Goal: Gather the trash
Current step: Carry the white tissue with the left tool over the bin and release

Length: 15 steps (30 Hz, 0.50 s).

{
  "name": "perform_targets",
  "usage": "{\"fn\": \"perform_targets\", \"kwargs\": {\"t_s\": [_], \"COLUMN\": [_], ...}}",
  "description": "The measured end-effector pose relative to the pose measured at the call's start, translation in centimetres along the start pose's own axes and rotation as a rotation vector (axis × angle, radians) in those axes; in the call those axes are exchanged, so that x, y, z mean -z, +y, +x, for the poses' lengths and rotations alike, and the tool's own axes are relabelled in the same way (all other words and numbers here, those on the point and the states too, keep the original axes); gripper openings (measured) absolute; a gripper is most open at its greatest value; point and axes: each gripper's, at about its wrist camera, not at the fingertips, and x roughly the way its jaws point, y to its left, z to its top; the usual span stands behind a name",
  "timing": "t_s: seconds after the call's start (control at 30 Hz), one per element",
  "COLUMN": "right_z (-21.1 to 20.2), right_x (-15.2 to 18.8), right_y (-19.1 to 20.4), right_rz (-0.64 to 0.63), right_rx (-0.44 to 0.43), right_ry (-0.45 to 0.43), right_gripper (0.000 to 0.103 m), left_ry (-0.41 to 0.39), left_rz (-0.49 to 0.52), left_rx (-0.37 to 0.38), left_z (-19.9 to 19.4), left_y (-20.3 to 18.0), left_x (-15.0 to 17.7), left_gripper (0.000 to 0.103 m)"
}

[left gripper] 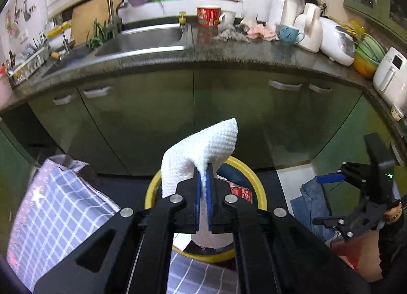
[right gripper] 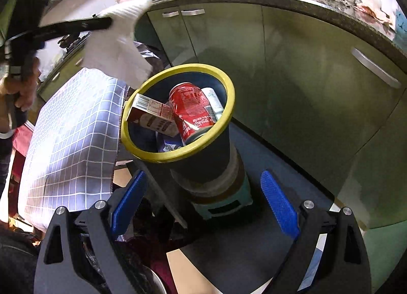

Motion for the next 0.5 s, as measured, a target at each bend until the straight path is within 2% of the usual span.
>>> {"fn": "perform_targets", "kwargs": {"t_s": [0.07,0.1,0.17,0.2,0.5], "right_z": [-0.1,-0.1,-0.1,-0.2,-0.4], "right_x": [0.2,0.3,0.4,0.5,0.7], "right_y": [0.0,0.0,-0.1,-0.1,0.5], "right_rz": [0.001,0.001,0.002,0.004,0.001], "right_rx": [-0.001,-0.002,-0.001,0.000,-0.013], "right_ry": [0.002,0.003,0.005,0.003,0.001], "right_gripper": [0.090,0.090,0.090,0.090,0.090], "left_ry": [0.016,0.022,0.019,0.010,-0.049], "left_rz": [-0.011,-0.014,-0.018,-0.017,0.032], "left_rx": [0.002,-0.001,-0.010,-0.012,-0.009], "left_z": [1.3,1.8,2.7,2.6,-0.9], "left_y": [0.2,0.3,0.3,0.3,-1.4], "left_x": [0.3,0.5,0.7,0.8,1.1], "left_gripper": [0.007,0.013,0.050,0.053,0.054]}}
